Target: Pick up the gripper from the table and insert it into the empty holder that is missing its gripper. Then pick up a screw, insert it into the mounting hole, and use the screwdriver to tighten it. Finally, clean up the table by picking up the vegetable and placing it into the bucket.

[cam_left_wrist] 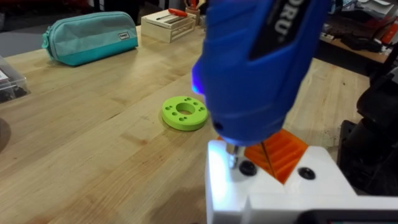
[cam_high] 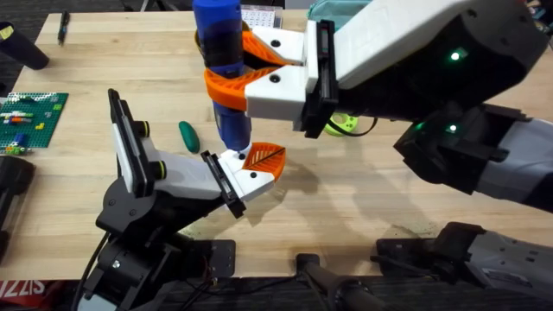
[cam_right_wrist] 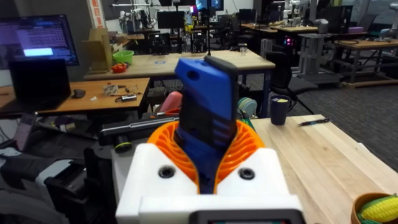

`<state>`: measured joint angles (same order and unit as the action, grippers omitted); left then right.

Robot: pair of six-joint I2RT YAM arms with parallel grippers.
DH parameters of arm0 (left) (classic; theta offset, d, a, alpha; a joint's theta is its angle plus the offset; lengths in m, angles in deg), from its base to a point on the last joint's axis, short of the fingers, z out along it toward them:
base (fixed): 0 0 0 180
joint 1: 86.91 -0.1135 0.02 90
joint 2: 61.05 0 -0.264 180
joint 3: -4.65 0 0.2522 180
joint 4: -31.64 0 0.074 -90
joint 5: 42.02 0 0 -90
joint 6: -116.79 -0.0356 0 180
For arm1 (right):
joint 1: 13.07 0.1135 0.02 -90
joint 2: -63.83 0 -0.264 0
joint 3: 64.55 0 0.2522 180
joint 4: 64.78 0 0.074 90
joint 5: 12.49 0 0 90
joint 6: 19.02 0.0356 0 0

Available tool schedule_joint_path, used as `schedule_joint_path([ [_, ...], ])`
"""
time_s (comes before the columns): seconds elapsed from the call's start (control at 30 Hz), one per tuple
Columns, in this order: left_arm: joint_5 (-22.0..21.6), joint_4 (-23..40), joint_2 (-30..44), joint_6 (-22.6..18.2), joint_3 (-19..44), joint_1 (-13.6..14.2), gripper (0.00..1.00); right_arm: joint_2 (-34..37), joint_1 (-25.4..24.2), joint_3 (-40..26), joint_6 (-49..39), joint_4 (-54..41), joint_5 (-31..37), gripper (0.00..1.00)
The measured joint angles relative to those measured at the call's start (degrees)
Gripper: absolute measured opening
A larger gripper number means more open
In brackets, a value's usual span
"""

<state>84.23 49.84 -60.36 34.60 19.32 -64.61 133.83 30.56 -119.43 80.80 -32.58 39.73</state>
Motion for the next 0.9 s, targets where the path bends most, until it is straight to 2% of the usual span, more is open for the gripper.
schedule_joint_path([
  [0.17, 0.0, -0.1, 0.0, 0.3, 0.0, 0.0, 0.019, 0.0, 0.0, 0.1, 0.0, 0.6, 0.4, 0.098],
  [0.4, 0.0, -0.2, 0.0, 0.3, 0.0, 0.0, 0.018, 0.5, 0.0, 0.5, 0.0, 9.0, 0.2, 0.096],
  [0.9, 0.0, -0.2, 0.0, 0.4, 0.0, 0.0, 0.020, 0.5, 0.0, 0.5, 1.9, 8.6, 0.0, 0.096],
])
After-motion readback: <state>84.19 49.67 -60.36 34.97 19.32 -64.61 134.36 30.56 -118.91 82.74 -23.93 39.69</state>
